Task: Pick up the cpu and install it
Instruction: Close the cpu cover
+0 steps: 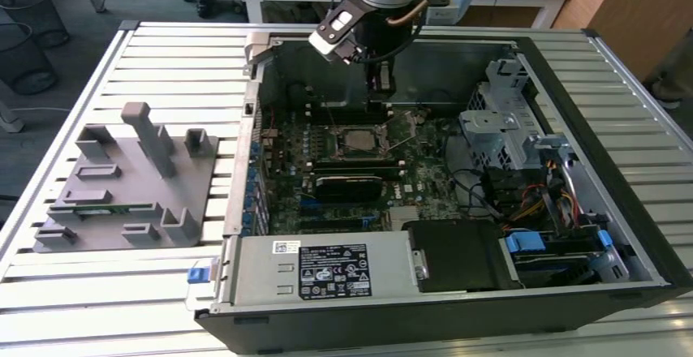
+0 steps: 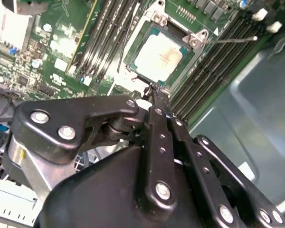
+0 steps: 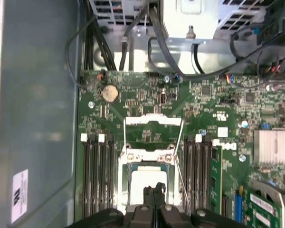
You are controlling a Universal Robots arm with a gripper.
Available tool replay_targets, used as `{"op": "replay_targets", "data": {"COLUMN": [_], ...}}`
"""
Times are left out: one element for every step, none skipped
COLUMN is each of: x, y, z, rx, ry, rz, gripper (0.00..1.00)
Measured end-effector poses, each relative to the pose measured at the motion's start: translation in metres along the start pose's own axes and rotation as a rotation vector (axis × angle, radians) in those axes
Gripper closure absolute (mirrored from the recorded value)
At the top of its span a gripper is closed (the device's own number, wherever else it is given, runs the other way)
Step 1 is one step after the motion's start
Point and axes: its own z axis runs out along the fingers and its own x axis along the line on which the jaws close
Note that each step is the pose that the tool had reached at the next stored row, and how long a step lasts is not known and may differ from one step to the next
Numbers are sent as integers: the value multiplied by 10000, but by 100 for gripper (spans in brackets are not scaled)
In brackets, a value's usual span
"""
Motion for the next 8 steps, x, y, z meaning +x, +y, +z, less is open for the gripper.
{"op": "replay_targets", "data": {"x": [0,0,0,0,0,0,0,0], "y": [0,0,0,0,0,0,0,0], "z": [-10,-12,-12,-12,-13,-13,-13,-13], "rx": [0,-1,-1,-2,-1,-1,-1,-1], "ry": [1,2,3,4,3,7,9,10], "rz": [0,0,0,0,0,0,0,0], "gripper": [89,89,89,89,89,89,89,89]}}
